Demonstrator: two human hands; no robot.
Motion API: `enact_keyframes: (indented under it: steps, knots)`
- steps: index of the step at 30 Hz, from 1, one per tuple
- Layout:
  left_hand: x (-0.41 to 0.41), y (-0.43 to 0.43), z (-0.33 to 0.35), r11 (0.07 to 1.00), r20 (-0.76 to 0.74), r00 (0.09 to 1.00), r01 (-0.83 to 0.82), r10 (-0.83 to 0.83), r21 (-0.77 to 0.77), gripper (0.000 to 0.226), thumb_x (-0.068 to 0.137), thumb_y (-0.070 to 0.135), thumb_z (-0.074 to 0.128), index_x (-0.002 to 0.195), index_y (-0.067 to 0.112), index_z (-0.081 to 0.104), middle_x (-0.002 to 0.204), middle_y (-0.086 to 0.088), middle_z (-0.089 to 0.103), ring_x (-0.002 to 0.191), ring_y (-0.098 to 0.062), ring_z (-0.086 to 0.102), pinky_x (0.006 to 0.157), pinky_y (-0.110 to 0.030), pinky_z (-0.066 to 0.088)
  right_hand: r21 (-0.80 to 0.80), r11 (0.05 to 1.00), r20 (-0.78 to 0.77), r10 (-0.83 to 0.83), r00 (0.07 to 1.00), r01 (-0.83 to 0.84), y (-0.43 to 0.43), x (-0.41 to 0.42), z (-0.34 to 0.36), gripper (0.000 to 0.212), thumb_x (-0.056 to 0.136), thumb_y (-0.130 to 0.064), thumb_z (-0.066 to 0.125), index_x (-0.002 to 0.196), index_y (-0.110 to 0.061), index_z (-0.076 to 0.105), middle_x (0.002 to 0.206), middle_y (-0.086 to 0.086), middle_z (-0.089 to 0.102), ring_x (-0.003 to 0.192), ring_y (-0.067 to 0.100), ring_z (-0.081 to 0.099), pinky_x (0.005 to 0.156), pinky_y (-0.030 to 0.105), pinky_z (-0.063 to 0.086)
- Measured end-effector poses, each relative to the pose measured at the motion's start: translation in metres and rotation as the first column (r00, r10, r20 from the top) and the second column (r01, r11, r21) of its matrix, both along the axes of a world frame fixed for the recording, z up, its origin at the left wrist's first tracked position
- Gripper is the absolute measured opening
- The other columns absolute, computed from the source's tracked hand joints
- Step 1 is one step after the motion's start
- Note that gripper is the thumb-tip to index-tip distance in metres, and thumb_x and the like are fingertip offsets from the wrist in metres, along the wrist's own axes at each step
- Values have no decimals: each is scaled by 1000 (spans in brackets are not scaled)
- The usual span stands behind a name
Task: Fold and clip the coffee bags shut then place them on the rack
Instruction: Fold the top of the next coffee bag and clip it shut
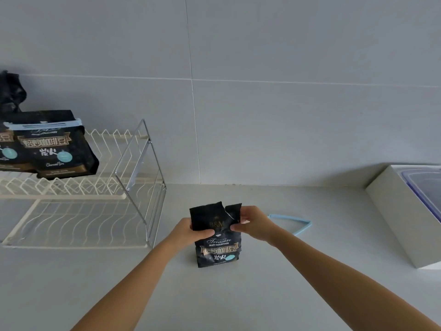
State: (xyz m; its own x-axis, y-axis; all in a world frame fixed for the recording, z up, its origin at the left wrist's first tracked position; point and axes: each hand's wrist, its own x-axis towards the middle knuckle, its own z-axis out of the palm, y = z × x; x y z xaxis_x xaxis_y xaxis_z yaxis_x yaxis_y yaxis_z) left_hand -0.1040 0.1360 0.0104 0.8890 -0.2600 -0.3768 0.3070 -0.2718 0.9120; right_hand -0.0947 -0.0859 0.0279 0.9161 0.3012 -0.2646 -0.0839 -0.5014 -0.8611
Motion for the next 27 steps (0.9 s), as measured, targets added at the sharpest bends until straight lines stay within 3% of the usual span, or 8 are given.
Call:
enact_keyframes:
  steps: [5, 8, 11, 14, 17, 23, 27]
  knots:
    - [0, 0, -8, 989, 116, 993, -46, 30, 141, 25, 76, 21, 75, 99, 14, 67, 95, -4, 72, 91, -15, 66, 72, -25, 51, 45, 996, 12, -74, 997, 74, 4, -2, -1, 36, 79, -3, 68, 112, -13, 59, 99, 10, 72, 93, 24, 68, 88, 39, 54]
    - [-1, 0, -10, 991, 39, 994, -104, 102, 81, 14, 80, 22, 70, 91, 14, 68, 92, -3, 72, 92, -17, 66, 69, -21, 49, 84, 987, -33, -134, 990, 137, 3, -2, -3, 33, 80, -6, 68, 109, -12, 53, 90, 9, 72, 85, 21, 70, 82, 41, 55]
    - [-1, -2, -10, 987, -16, 988, -153, 154, 38, 14, 80, 20, 71, 93, 17, 67, 94, 1, 71, 90, -15, 66, 65, -19, 48, 101, 979, -73, -172, 982, 178, 6, -4, -4, 33, 82, -11, 67, 107, -17, 47, 81, 2, 72, 75, 14, 71, 70, 35, 56]
    - [-1, -8, -9, 993, -21, 994, -103, 104, 57, 14, 80, 21, 70, 94, 21, 65, 94, 3, 71, 89, -13, 66, 65, -19, 50, 136, 968, -119, -196, 973, 211, 9, -7, -5, 36, 83, -12, 66, 110, -19, 43, 83, -1, 73, 72, 13, 72, 57, 23, 55]
    - [-3, -12, -11, 984, 27, 987, -161, 159, 77, 8, 81, 26, 69, 88, 24, 65, 89, 5, 71, 88, -16, 68, 64, -19, 50, 165, 956, -118, -225, 967, 243, 11, -7, -5, 38, 83, -9, 65, 111, -18, 41, 84, -1, 72, 72, 14, 72, 57, 24, 55]
    - [-3, -17, -11, 943, 151, 948, -302, 281, 141, 47, 77, 24, 73, 115, 13, 49, 109, -3, 63, 98, -23, 64, 82, -40, 56, 92, 975, -22, -203, 979, 204, 13, -8, -5, 46, 83, -19, 68, 117, -23, 37, 91, 2, 71, 77, 12, 69, 56, 21, 55]
    - [-2, -17, -16, 949, 115, 953, -293, 280, 116, 53, 76, 22, 75, 118, 13, 44, 114, -10, 64, 98, -26, 65, 83, -42, 57, -19, 987, 109, -156, 982, 159, 7, -14, -14, 66, 83, -25, 69, 132, -40, 27, 92, -3, 70, 83, 12, 68, 70, 34, 60]
